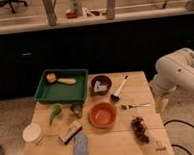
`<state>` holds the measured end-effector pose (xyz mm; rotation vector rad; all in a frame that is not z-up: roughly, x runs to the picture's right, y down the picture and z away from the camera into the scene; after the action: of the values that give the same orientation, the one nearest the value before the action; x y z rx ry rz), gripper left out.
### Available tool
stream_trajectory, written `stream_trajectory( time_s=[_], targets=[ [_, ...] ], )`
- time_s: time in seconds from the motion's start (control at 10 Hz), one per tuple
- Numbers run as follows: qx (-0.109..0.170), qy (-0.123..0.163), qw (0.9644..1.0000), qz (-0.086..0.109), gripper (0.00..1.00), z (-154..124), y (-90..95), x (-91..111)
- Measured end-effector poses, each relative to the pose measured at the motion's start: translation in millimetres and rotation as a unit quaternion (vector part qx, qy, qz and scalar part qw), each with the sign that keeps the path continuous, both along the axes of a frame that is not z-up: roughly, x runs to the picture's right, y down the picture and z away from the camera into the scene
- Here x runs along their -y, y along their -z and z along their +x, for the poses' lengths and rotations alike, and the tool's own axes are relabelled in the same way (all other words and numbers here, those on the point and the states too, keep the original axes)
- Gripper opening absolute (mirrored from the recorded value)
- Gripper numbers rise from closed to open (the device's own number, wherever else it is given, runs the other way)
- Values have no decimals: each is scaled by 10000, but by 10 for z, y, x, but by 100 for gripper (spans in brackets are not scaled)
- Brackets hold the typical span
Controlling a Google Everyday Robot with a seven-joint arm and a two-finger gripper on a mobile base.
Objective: Place fork in metal cup
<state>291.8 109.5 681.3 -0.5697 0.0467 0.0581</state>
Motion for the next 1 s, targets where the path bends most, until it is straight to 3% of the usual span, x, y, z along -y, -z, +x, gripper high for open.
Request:
stream_trajectory(
  time_s=[0.2, 0.4, 0.7, 1.0],
  targets=[
    [14, 66, 10000, -1, 80, -8, -10, -24],
    [230, 589, 9980, -12, 80, -194, -119, -127],
    [222, 688, 9974, -18, 80, -200, -110, -170],
    [407, 1138, 9927, -34, 80, -407, -193, -238]
  ],
)
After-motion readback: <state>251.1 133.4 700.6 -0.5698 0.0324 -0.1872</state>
